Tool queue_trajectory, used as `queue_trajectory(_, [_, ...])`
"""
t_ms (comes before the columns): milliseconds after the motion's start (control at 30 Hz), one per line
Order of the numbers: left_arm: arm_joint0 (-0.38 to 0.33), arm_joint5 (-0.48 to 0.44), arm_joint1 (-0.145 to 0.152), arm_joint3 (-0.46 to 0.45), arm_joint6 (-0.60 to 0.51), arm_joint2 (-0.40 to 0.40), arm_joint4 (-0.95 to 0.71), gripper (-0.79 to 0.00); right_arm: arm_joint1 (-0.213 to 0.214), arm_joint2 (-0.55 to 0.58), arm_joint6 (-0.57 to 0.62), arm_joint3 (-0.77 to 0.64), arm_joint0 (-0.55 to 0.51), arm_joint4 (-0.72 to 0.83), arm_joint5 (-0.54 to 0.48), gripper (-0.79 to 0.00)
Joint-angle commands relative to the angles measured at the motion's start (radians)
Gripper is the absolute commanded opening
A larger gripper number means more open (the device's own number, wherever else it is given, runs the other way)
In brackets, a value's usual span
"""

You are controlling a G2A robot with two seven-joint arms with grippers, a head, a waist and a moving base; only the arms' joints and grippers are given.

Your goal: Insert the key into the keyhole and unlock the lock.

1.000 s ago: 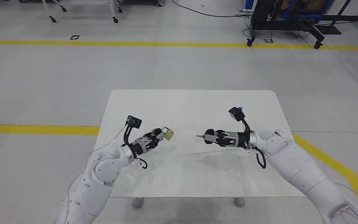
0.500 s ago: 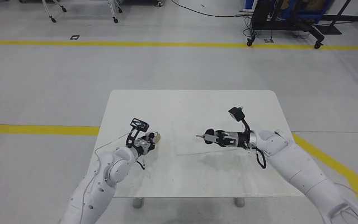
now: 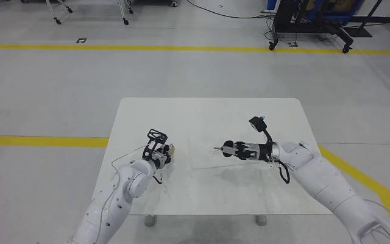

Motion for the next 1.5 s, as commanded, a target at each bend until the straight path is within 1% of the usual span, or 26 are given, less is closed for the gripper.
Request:
queue_trajectory(0, [0.003, 0.007, -0.001, -0.002, 0.000, -0.002, 0.001, -0.785, 0.000, 0.000, 0.000, 0.000, 0.000, 0.000, 0.000, -0.785])
queue_trajectory(433, [-0.002, -0.006, -0.007, -0.003, 0.015, -0.004, -0.015, -0.785, 0.000, 0.000, 0.000, 0.000, 0.000, 0.000, 0.000, -0.785])
queue_trajectory(867, [-0.020, 0.006, -0.018, 0.017, -0.007, 0.021, 0.007, -0.785, 0.000, 0.000, 0.000, 0.000, 0.000, 0.000, 0.000, -0.785])
queue_trajectory(933, [-0.023, 0.005, -0.019, 0.021, -0.010, 0.021, -0.001, -0.671, 0.000, 0.000, 0.000, 0.000, 0.000, 0.000, 0.000, -0.785])
queue_trajectory(1000, [-0.025, 0.002, -0.020, 0.023, -0.012, 0.019, -0.003, -0.579, 0.000, 0.000, 0.000, 0.000, 0.000, 0.000, 0.000, -0.785])
queue_trajectory(1100, [-0.024, -0.002, -0.020, 0.020, -0.011, 0.014, -0.002, -0.517, 0.000, 0.000, 0.000, 0.000, 0.000, 0.000, 0.000, -0.785])
queue_trajectory(1233, [-0.019, -0.004, -0.020, 0.014, -0.014, 0.008, 0.002, -0.517, 0.000, 0.000, 0.000, 0.000, 0.000, 0.000, 0.000, -0.785])
queue_trajectory(1467, [-0.020, -0.013, -0.022, 0.012, -0.009, 0.005, -0.001, -0.465, 0.000, 0.000, 0.000, 0.000, 0.000, 0.000, 0.000, -0.785])
